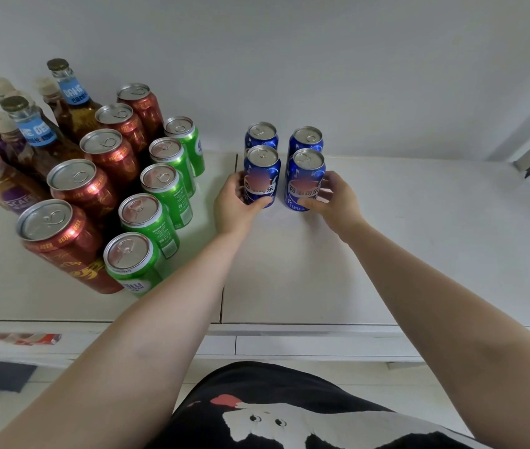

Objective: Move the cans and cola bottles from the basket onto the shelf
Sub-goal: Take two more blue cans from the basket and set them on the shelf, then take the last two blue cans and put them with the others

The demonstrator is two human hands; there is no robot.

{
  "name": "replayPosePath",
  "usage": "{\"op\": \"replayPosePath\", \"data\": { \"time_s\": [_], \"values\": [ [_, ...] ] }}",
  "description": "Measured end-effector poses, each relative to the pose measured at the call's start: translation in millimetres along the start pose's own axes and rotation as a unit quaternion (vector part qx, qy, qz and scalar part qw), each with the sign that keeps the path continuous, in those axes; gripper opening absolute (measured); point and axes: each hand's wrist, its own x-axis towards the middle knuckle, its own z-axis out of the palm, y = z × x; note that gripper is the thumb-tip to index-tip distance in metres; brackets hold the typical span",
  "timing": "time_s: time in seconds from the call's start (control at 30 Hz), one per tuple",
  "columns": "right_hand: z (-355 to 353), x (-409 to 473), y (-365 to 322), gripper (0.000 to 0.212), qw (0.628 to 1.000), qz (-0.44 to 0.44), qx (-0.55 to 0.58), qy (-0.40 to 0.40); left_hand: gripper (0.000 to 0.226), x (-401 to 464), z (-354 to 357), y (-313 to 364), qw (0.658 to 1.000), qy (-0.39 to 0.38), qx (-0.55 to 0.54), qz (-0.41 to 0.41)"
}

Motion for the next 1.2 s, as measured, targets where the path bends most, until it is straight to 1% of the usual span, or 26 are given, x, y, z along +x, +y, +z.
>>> {"op": "replayPosePath", "data": {
  "time_s": [0.07,0.13,0.23,0.3,0.4,0.53,0.63,0.7,0.8,0.9,0.97,1.03,1.2],
  "values": [
    [1.0,-0.6,0.7,0.058,1.0,-0.003,-0.018,0.003,0.064,-2.9,-0.2,2.3,1.0,0.005,0.028,0.009],
    [3.4,-4.0,1.7,0.061,0.999,-0.003,-0.04,0.014,0.071,-8.5,0.5,7.4,0.997,0.015,0.071,0.025],
    [8.8,-17.1,6.4,0.069,0.998,0.021,-0.033,0.052,0.084,-19.5,2.1,9.4,0.99,0.042,0.131,0.044],
    [10.9,-29.8,10.3,0.072,0.996,0.041,-0.025,0.069,0.087,-29.5,0.4,8.4,0.985,0.05,0.16,0.051],
    [9.2,-49.7,15.7,0.066,0.996,0.024,-0.05,0.07,0.081,-55.2,-7.7,10.7,0.977,0.062,0.198,0.039],
    [4.0,-82.9,15.8,0.056,0.987,-0.076,-0.133,0.045,0.064,-108.6,-24.2,22.3,0.974,0.074,0.212,0.043],
    [7.4,-121.5,7.6,0.054,0.97,-0.166,-0.177,-0.019,0.05,-171.8,-39.9,31.0,0.964,0.111,0.23,0.067],
    [13.4,-155.2,1.8,0.053,0.956,-0.224,-0.174,-0.071,0.045,-225.5,-51.5,30.6,0.957,0.15,0.241,0.057],
    [32.8,-207.6,2.0,0.05,0.93,-0.292,-0.165,-0.154,0.044,-308.6,-73.7,19.1,0.947,0.178,0.268,-0.012],
    [62.1,-259.9,6.8,0.051,0.9,-0.312,-0.185,-0.243,0.05,-380.8,-102.6,3.9,0.921,0.21,0.312,-0.099],
    [81.8,-296.7,10.7,0.052,0.87,-0.317,-0.21,-0.313,0.055,-425.9,-122.3,-3.4,0.905,0.228,0.328,-0.148],
    [99.5,-334.2,14.1,0.054,0.83,-0.34,-0.236,-0.374,0.057,-470.3,-140.9,-10.6,0.891,0.242,0.335,-0.186],
    [140.9,-431.5,15.1,0.055,0.742,-0.407,-0.271,-0.459,0.059,-579.2,-187.7,-35.3,0.856,0.269,0.349,-0.269]
  ]
}}
